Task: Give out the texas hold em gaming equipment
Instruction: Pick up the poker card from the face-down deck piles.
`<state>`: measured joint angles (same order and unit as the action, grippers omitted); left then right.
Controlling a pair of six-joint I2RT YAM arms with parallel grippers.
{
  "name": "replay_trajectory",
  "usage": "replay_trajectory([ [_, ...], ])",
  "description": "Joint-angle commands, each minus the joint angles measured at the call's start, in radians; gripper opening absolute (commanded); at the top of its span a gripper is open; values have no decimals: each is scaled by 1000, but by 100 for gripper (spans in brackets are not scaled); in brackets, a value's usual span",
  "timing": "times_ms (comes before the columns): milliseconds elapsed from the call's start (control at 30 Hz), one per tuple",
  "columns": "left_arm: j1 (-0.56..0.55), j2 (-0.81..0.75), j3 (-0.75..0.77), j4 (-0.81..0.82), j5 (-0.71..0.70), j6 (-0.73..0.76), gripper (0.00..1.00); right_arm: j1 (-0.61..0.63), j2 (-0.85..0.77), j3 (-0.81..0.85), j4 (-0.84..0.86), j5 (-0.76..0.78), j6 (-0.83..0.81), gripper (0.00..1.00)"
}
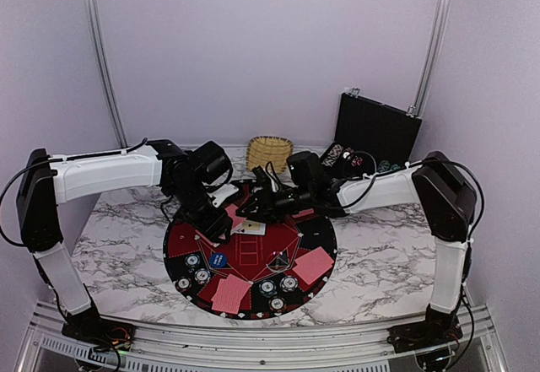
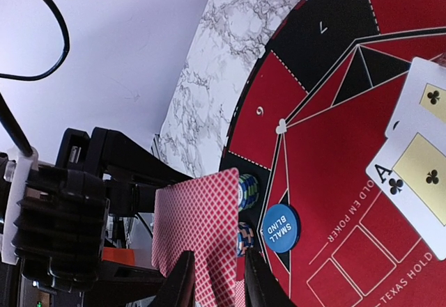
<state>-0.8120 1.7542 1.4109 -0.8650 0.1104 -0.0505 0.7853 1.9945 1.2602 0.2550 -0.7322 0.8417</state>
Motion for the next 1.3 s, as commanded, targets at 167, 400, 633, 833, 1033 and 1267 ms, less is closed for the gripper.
replay_trajectory([
  [167,-6,-13,14,-25,-9,12,42,2,15,38,33,0,9,18],
  [400,-7,-13,13,-26,-10,12,41,-7,8,31,44,2,17,12],
  [633,-7,-13,14,-26,-9,12,39,-14,-2,25,47,5,19,8],
  [833,-7,-12,14,-27,-11,12,38,-26,-11,11,54,7,23,6],
  [1033,-7,-14,14,-28,-15,12,38,-36,-22,3,61,7,28,4],
  [1267,-5,-15,15,-28,-23,11,37,-47,-42,-9,67,6,36,1],
])
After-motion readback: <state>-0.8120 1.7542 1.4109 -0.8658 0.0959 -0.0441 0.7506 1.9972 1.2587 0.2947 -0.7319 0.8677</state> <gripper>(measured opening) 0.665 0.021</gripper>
